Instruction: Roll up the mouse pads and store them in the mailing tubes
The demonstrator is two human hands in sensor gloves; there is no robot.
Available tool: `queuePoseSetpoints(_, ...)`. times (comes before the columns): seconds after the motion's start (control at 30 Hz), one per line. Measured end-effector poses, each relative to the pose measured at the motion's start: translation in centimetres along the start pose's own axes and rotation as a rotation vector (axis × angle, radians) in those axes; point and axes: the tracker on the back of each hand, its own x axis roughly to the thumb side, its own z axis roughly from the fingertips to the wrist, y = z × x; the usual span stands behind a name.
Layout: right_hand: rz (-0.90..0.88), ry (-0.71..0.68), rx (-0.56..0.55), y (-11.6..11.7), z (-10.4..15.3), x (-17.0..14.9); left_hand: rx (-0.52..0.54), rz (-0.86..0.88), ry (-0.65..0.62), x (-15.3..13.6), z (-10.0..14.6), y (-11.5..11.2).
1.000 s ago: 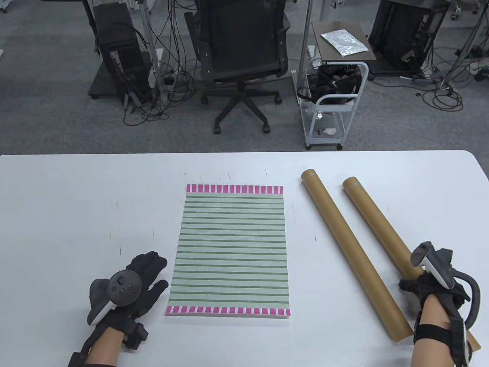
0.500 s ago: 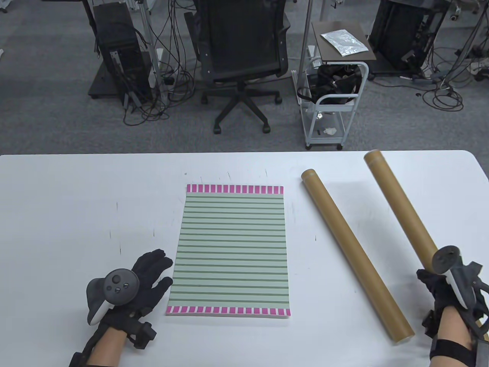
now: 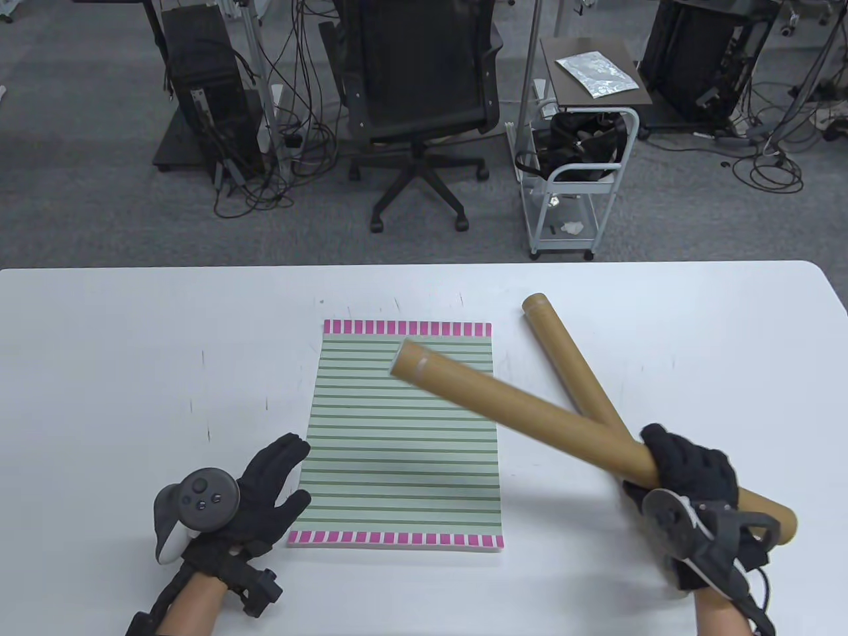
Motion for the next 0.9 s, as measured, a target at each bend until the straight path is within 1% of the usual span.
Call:
queuePoseSetpoints(0.03,0.004,-0.033,0.034,0.0,0.0,0.6,0.000,0.048,-0.028,0.7,0.0,-0.1)
queuePoseSetpoints(0.1,0.049,-0.066,-0.001,-0.3,0.5,1.5,-0.008,0.087,-0.068,1.6,-0.2,-0.4)
queuePoseSetpoints(0.13,0.097,-0.085,-0.014,-0.4,0.8,1.9,-0.010,0.111,-0.070,1.9,-0.4,-0.8)
queuePoseSetpoints(0.17,0.108,-0.115,-0.017,-0.3,1.1,2.1,-0.022,0.141,-0.059,2.0,-0.5,-1.2)
queuePoseSetpoints(0.23,0.067,-0.152,0.011,0.1,1.5,2.4,-0.061,0.185,-0.052,1.9,-0.5,-1.9)
queuePoseSetpoints(0.33,0.085,-0.181,0.009,0.3,1.7,2.8,-0.051,0.206,-0.024,1.7,-0.5,-2.2)
queuePoseSetpoints(0.43,0.103,-0.200,0.008,0.5,1.9,3.3,-0.052,0.207,-0.012,1.8,-0.6,-2.4)
queuePoseSetpoints(0.53,0.126,-0.218,0.023,0.9,2.1,3.6,-0.031,0.199,0.019,2.0,-0.6,-2.2)
queuePoseSetpoints(0.77,0.131,-0.213,0.047,1.4,1.9,3.1,-0.092,0.302,0.017,1.6,-0.9,-2.4)
queuePoseSetpoints(0.9,0.148,-0.202,0.047,1.6,1.8,2.9,-0.113,0.273,0.004,1.9,-1.0,-2.5)
